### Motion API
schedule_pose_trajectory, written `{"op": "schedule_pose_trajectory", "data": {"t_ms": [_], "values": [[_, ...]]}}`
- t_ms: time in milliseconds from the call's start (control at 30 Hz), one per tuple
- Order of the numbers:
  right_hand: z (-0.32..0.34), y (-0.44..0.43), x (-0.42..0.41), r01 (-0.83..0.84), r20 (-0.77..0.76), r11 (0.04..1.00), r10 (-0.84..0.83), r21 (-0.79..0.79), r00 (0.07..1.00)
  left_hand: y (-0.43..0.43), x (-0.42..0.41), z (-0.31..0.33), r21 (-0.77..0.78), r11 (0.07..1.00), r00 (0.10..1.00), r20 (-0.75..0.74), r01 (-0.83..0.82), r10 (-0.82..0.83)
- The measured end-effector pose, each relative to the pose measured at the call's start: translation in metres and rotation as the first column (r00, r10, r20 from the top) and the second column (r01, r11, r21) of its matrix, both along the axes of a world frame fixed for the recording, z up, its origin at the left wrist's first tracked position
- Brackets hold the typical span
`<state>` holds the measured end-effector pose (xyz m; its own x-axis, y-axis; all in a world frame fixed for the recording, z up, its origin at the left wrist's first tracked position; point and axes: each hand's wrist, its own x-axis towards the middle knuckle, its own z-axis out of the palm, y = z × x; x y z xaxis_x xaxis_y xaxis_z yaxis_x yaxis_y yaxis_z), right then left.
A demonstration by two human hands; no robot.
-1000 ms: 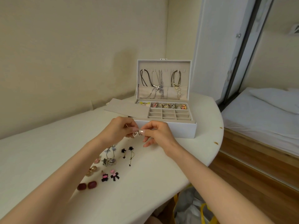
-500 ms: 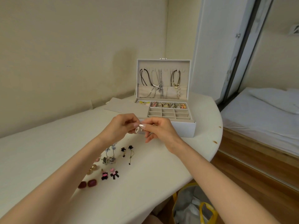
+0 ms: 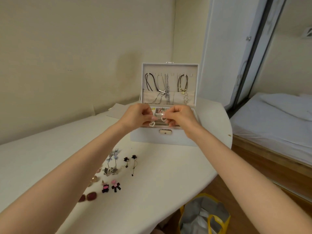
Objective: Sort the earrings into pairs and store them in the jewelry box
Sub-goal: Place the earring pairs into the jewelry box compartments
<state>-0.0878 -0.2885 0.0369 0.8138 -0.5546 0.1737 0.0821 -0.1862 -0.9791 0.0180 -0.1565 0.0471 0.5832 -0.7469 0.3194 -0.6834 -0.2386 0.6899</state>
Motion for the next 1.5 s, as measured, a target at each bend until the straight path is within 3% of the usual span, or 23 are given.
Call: {"op": "schedule_pose_trajectory", "data": {"t_ms": [233, 433, 600, 800, 1067, 1133, 1233, 1367, 1500], "values": [[0.001, -0.032, 0.020, 0.047, -0.095, 0.996, -0.054, -0.077, 0.994, -0.037, 0.027, 0.004, 0.023, 0.998, 0.994, -0.100, 0.055, -0.052], [0.001, -0.039, 0.036, 0.056, -0.127, 0.995, -0.067, -0.086, 0.990, -0.059, 0.047, -0.001, 0.114, 0.993, 0.996, 0.084, -0.021, 0.011], [-0.006, -0.043, 0.051, 0.114, -0.145, 0.952, -0.160, -0.285, 0.976, -0.070, 0.056, -0.004, 0.277, 0.955, 0.953, 0.303, -0.105, 0.017], [-0.009, -0.046, 0.060, 0.097, -0.197, 0.905, -0.193, -0.415, 0.961, -0.080, 0.060, -0.004, 0.395, 0.903, 0.929, 0.370, -0.169, 0.012], [-0.011, -0.041, 0.064, 0.027, -0.193, 0.702, -0.232, -0.711, 0.953, -0.081, 0.053, -0.007, 0.340, 0.921, 0.886, 0.463, -0.190, 0.012], [-0.011, -0.042, 0.064, 0.027, -0.194, 0.697, -0.237, -0.717, 0.952, -0.080, 0.053, -0.006, 0.310, 0.935, 0.889, 0.458, -0.170, 0.009], [-0.009, -0.045, 0.064, 0.063, -0.187, 0.780, -0.226, -0.623, 0.956, -0.077, 0.056, -0.005, 0.225, 0.968, 0.924, 0.382, -0.108, 0.015], [-0.008, -0.049, 0.063, 0.056, -0.212, 0.891, -0.167, -0.450, 0.963, -0.068, 0.059, 0.002, 0.175, 0.985, 0.989, 0.147, 0.002, -0.028], [-0.009, -0.047, 0.064, -0.003, -0.268, 0.844, -0.166, -0.536, 0.949, -0.062, 0.059, 0.009, 0.273, 0.962, 0.984, 0.171, -0.004, -0.044]]}}
